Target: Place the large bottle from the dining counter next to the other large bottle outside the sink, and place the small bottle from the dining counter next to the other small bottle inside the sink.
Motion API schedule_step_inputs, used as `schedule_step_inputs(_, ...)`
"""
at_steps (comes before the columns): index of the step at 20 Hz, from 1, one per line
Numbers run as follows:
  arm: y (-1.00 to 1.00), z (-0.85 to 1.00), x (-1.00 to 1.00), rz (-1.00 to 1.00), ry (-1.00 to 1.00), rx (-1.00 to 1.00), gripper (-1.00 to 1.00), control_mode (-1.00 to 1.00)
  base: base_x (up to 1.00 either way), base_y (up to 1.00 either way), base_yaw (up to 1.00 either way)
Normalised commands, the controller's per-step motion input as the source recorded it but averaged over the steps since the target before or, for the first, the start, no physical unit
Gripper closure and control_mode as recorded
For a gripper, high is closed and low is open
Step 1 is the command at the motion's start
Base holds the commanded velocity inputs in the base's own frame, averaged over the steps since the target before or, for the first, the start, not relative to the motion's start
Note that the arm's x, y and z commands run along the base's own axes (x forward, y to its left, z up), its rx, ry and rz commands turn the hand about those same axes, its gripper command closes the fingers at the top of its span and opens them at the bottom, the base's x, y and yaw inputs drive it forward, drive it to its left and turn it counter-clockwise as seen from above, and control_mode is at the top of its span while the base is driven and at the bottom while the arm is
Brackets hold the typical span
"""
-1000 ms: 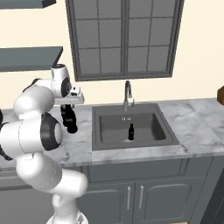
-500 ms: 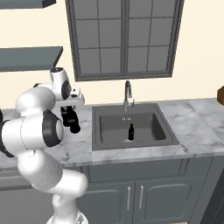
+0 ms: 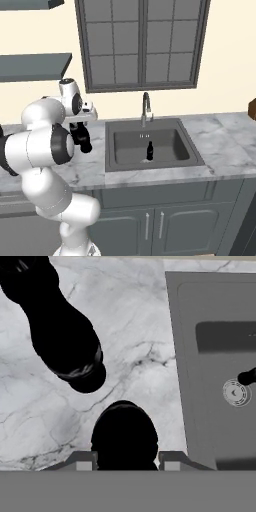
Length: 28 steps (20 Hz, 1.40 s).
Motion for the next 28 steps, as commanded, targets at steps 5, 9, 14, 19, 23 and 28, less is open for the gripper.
schedule_step_inputs(5,0.0,-0.25,0.2,0.02,-0.02,0.0,1.0,-1.0,0.0,0.0,0.0)
schedule_step_inputs(9,0.01,-0.26,0.15,0.03,-0.02,0.01,1.0,-1.0,0.0,0.0,0.0)
schedule_step_inputs(14,0.1,-0.1,0.0,0.01,-0.01,0.0,-1.0,-1.0,0.0,0.0,0.0)
schedule_step_inputs(19,0.0,-0.01,0.0,0.0,-0.02,0.0,-1.0,-1.0,0.0,0.0,0.0)
schedule_step_inputs(23,0.0,0.06,-0.02,0.0,-0.01,0.0,-1.0,-1.0,0.0,0.0,0.0)
schedule_step_inputs(28,0.0,0.46,-0.08,0.0,-0.05,0.0,-1.0,-1.0,0.0,0.0,0.0)
